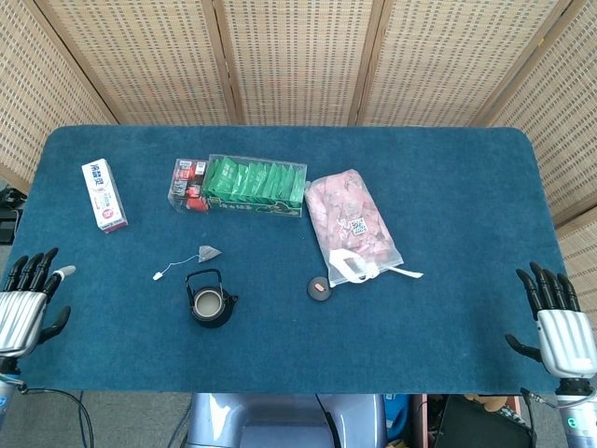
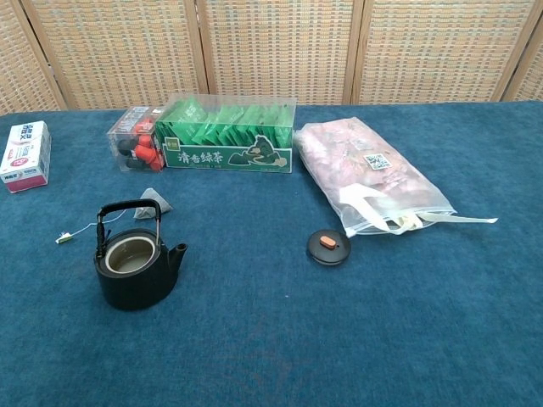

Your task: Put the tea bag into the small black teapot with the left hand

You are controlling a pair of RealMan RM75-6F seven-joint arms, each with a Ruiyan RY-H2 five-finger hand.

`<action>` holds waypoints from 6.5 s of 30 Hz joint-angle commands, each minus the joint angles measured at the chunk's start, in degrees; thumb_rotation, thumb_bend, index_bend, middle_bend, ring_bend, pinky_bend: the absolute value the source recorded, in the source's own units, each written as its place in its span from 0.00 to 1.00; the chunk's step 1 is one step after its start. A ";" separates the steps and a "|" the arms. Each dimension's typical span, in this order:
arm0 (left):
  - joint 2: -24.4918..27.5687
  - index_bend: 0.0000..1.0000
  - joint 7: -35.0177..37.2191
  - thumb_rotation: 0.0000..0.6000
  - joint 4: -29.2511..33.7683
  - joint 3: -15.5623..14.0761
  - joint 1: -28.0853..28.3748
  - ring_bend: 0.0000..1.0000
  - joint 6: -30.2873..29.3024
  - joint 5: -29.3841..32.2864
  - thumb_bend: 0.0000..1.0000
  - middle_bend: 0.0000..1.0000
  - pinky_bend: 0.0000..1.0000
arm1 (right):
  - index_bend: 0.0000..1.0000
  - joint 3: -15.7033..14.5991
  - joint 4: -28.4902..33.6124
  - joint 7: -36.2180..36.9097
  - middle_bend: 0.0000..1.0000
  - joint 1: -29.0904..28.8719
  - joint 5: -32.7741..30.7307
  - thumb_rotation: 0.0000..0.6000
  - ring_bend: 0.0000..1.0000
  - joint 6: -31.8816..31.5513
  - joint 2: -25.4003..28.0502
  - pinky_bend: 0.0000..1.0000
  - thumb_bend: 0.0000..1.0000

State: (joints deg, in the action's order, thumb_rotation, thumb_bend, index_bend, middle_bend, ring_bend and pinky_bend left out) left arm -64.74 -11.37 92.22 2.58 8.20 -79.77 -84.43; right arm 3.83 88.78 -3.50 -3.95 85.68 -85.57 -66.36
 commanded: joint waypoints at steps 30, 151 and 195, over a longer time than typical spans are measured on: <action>-11.99 0.48 -2.09 1.00 -15.81 4.19 12.06 0.06 14.88 8.10 0.42 0.13 0.00 | 0.03 0.03 0.62 -0.72 0.08 0.64 -1.21 1.00 0.00 0.14 0.48 0.00 0.05; -20.79 0.60 1.15 1.00 -16.52 6.15 18.77 0.03 12.76 7.91 0.44 0.10 0.00 | 0.03 0.27 0.60 -0.29 0.08 3.18 -3.11 1.00 0.00 -0.60 0.89 0.00 0.05; -9.43 0.60 3.93 1.00 5.55 6.97 22.21 0.03 5.93 -5.12 0.44 0.10 0.00 | 0.03 0.30 -0.04 0.54 0.08 3.64 -3.53 1.00 0.00 -0.63 0.41 0.00 0.05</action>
State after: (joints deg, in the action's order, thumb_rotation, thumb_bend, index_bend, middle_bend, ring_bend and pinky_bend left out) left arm -74.20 -7.48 97.70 9.62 30.38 -73.84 -89.47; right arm 4.13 88.74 -2.97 -0.31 82.15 -86.20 -65.95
